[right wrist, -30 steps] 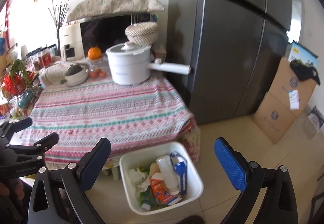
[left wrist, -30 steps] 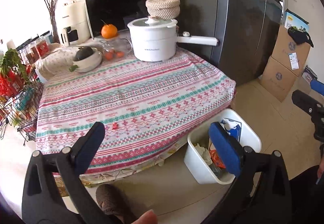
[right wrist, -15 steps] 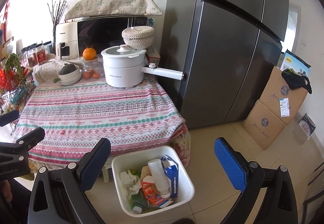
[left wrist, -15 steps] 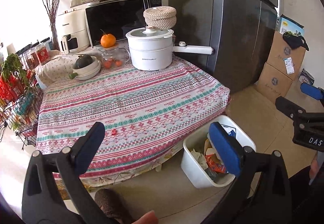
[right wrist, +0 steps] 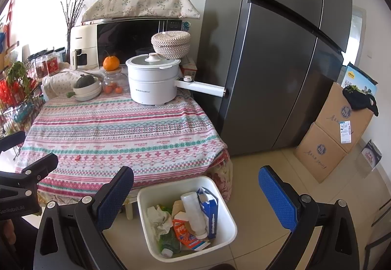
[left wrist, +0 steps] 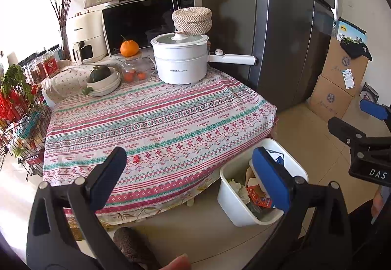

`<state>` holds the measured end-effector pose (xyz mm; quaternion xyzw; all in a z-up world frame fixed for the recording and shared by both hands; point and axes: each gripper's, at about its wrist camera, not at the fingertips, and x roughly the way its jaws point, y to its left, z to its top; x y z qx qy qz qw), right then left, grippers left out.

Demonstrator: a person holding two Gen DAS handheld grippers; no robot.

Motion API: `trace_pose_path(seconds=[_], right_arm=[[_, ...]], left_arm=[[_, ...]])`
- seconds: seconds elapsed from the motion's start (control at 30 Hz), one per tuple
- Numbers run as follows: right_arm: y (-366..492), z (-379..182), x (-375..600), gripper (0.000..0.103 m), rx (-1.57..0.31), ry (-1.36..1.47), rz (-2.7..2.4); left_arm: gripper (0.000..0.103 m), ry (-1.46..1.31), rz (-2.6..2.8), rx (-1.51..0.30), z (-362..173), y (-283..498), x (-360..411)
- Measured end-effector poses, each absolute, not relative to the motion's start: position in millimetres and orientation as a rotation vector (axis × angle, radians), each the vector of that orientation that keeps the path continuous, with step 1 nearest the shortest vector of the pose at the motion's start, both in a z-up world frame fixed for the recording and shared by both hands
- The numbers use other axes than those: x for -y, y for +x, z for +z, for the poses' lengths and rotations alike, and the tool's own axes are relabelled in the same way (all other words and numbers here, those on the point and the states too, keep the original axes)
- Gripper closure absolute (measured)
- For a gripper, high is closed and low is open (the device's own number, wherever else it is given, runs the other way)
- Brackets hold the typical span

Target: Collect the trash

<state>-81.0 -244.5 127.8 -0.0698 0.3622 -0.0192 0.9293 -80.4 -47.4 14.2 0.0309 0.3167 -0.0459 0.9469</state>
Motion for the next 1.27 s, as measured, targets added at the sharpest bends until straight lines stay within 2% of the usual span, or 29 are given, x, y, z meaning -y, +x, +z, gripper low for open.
trace_pose_path(seconds=[1.27], right_arm=[[-81.3, 125.7, 238.4, 0.0, -0.746, -0.144, -0.027]], left_arm=[[0.001, 0.062, -0.116, -0.679, 9.9, -77.0, 40.8]])
